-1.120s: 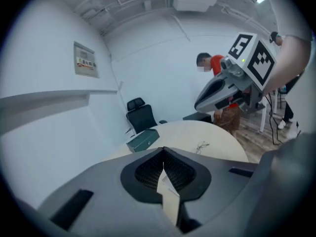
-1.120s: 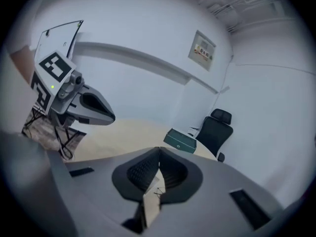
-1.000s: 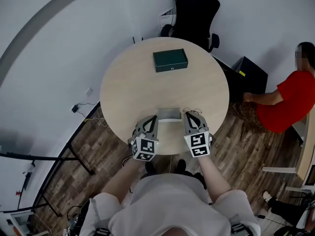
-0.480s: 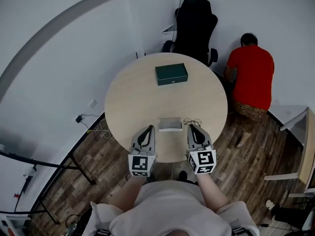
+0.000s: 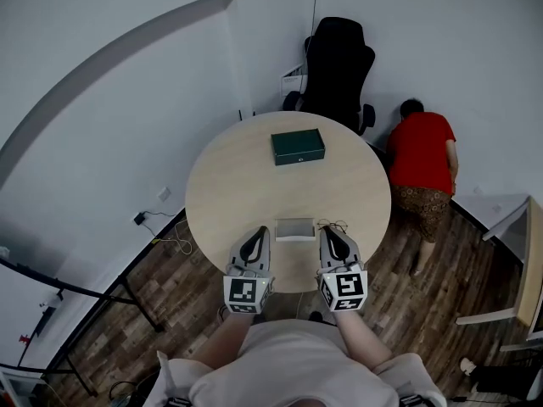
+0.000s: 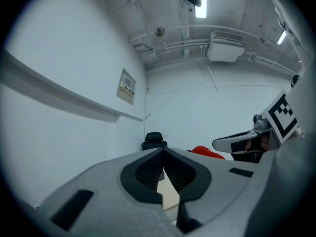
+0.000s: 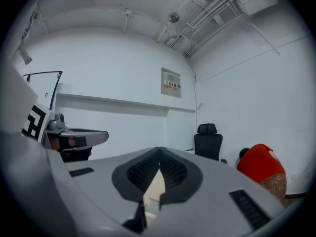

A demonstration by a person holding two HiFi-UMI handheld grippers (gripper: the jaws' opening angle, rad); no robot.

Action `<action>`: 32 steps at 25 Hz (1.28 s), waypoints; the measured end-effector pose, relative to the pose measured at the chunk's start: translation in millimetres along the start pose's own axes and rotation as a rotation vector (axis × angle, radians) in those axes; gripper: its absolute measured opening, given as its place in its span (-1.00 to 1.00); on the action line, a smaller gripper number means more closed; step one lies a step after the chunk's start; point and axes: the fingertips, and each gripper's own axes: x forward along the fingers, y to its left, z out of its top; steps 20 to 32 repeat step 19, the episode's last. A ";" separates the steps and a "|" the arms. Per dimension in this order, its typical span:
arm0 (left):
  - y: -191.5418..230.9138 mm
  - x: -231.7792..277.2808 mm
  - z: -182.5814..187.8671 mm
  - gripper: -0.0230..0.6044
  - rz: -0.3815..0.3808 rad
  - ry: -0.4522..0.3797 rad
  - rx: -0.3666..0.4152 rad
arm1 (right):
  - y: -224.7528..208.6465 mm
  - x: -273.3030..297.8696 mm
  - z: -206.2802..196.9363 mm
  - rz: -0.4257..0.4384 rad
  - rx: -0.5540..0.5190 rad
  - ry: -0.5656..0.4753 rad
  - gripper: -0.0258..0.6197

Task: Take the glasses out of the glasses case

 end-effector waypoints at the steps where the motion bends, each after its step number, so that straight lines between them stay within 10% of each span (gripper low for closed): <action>1: 0.3 -0.5 0.9 -0.90 0.001 -0.001 0.004 | -0.1 -0.5 1.6 -0.002 -0.002 -0.003 -0.88; 32: -4.1 -2.9 8.5 -0.90 -0.025 0.005 0.062 | 5.9 -2.7 10.5 0.003 -0.014 -0.020 -0.88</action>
